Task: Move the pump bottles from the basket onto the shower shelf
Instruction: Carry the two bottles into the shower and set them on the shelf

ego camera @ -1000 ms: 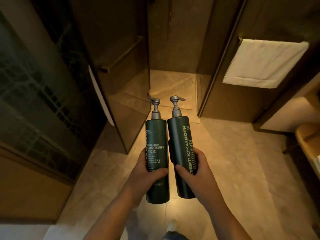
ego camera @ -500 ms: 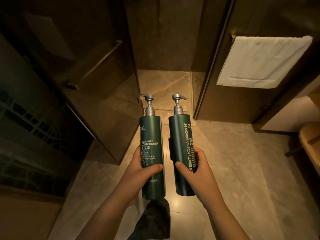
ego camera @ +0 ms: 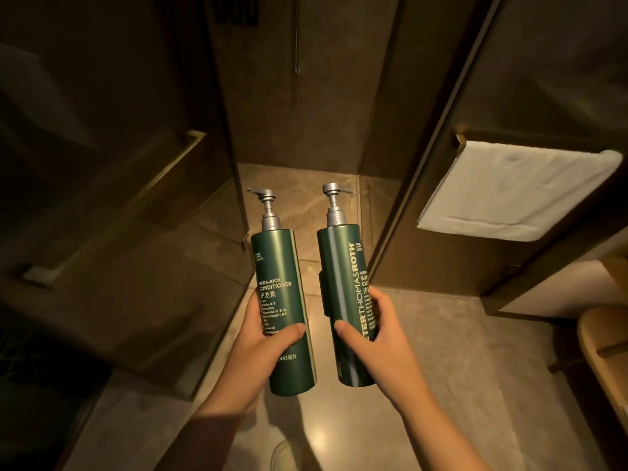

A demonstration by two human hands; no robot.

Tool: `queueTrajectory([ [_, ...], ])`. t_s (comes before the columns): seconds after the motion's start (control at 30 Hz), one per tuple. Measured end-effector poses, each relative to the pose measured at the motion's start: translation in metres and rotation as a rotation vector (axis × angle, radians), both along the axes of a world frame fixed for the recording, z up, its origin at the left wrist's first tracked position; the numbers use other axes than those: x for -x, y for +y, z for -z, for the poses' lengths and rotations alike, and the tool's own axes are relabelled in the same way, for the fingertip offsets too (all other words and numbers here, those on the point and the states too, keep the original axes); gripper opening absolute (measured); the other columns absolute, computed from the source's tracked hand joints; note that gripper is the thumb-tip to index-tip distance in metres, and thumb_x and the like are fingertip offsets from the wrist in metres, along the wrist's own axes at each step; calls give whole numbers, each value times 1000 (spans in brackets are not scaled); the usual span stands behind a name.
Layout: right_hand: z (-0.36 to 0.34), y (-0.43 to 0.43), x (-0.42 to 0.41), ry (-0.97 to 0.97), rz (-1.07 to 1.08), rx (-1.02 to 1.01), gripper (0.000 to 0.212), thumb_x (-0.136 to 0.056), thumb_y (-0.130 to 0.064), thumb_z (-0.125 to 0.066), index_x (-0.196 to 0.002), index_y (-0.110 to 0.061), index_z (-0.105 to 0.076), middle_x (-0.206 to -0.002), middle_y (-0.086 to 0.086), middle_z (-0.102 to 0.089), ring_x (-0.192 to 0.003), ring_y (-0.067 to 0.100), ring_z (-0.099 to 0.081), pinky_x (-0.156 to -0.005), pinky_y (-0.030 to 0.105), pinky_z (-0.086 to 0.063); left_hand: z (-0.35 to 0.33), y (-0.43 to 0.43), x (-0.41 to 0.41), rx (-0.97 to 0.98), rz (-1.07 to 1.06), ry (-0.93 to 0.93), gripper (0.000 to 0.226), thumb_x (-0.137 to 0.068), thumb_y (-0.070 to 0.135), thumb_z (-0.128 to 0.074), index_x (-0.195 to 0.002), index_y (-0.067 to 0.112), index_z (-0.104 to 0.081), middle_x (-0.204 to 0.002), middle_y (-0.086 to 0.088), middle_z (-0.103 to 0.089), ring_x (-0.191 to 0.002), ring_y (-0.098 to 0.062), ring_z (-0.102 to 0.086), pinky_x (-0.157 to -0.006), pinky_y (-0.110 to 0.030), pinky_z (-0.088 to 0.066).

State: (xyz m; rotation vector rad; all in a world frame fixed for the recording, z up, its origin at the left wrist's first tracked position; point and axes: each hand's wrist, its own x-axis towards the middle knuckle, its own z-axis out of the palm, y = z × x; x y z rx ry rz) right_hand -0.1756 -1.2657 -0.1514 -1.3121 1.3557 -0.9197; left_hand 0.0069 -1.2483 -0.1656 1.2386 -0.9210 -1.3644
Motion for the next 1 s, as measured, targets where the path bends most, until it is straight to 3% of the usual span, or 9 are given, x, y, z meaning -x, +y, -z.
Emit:
queueTrajectory([
  [0.27,7,-107,24,-21,61,-11,55,-75,-37,-72,-109,-60,-37,-96,-42,-56,-90,-12,-60,-64,6,-49,4,-128,16,-22,9,-65,73,-63,16,-75,-124,43,-47,-106,8,-69,-96,-13,-67,-79,-32,-50],
  [0.4,15,-176,42,-38,61,-14,57,-75,-36,-73,-119,-50,-40,-101,-32,-60,-91,-7,-62,-68,12,-52,7,-191,34,-8,8,-108,69,-68,9,-74,-126,36,-47,-106,7,-69,-94,-12,-67,-75,-27,-52],
  [0.57,16,-268,68,-67,-15,-12,60,-74,-29,-74,-122,-42,-40,-99,-25,-60,-88,-11,-59,-63,4,-46,3,-264,65,-26,-102,-103,63,-73,4,-73,-123,33,-48,-102,2,-68,-90,-13,-67,-68,-24,-53],
  [0.67,11,-317,85,-20,-63,14,59,-76,-25,-74,-122,-42,-41,-99,-27,-60,-87,-12,-58,-63,2,-44,-7,-303,81,-63,-137,-93,62,-68,17,-76,-120,38,-49,-106,-1,-66,-92,-15,-66,-73,-31,-53],
  [0.8,7,-378,93,32,-123,29,55,-75,-37,-72,-112,-58,-36,-98,-35,-57,-89,-16,-55,-65,10,-44,-10,-346,90,-60,-176,-106,66,-63,25,-73,-120,45,-48,-106,8,-67,-95,-11,-65,-76,-32,-53],
  [1.0,18,-436,77,-10,-171,-41,59,-75,-42,-71,-117,-55,-33,-105,-31,-52,-96,1,-58,-75,22,-49,-6,-385,76,-105,-270,-104,62,-61,28,-75,-108,58,-48,-99,17,-67,-91,-7,-66,-66,-24,-54],
])
